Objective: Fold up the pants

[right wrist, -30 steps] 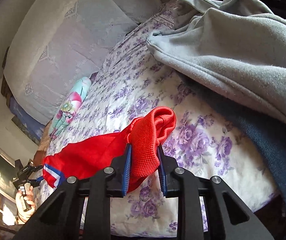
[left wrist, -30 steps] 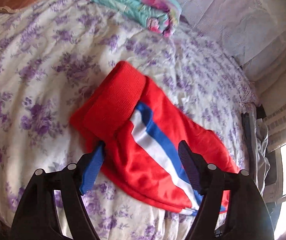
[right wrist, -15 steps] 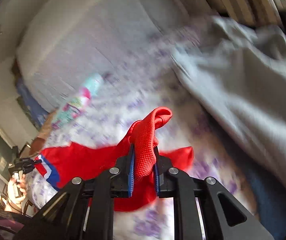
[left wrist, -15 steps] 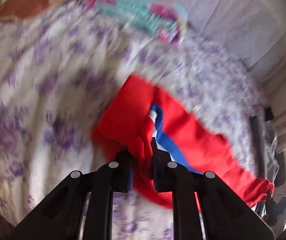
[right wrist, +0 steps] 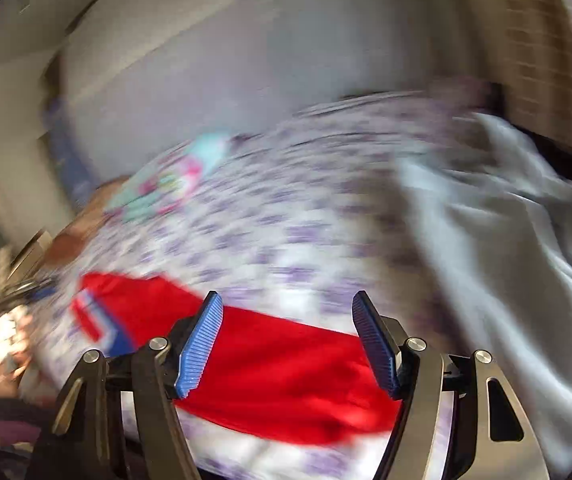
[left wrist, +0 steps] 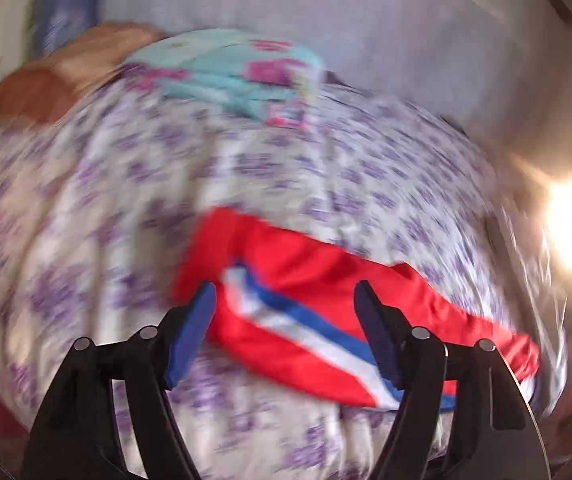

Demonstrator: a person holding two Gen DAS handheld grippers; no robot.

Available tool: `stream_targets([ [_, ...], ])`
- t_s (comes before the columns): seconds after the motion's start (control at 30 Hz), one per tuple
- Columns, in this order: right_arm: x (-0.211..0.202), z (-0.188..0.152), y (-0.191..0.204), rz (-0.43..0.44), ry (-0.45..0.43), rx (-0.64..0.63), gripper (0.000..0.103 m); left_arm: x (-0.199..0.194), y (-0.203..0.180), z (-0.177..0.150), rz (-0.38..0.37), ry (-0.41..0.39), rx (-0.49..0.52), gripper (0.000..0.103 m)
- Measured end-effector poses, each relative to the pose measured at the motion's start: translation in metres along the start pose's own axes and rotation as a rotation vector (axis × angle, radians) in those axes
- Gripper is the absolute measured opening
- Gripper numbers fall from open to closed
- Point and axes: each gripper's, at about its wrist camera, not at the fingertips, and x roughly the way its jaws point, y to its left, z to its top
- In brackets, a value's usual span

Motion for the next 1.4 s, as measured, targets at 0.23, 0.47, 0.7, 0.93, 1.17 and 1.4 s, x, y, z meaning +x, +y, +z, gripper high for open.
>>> stream_targets([
  [0.23,0.223,0.037,0.128,0.315,0.362,-0.103,0.049,0.1,-0.04,-0.046,0.186,0.119,0.181,0.075],
  [0.47,0.324,0.025,0.173,0.376,0.612,-0.183,0.041,0.101,-0.039,-0.05,0.166,0.07,0.191,0.078],
  [0.7,0.32,0.011,0.188,0.197,0.474,-0.347,0.012,0.103,-0.044,-0.056,0.158,0.056,0.218,0.083],
  [0.93,0.256,0.043,0.138,0.158,0.237,-0.117,0.052,0.088,-0.035,-0.047,0.132,0.105,0.162,0.083],
  [1.17,0.231,-0.051,0.139,0.206,0.427,-0.127,0.047,0.092,-0.016,-0.059,0.182,0.158,0.161,0.085],
  [1.4,0.143,-0.058,0.124,0.217,0.185,-0.096,0.069,0.052,-0.018,-0.052,0.149,0.098,0.124,0.086],
])
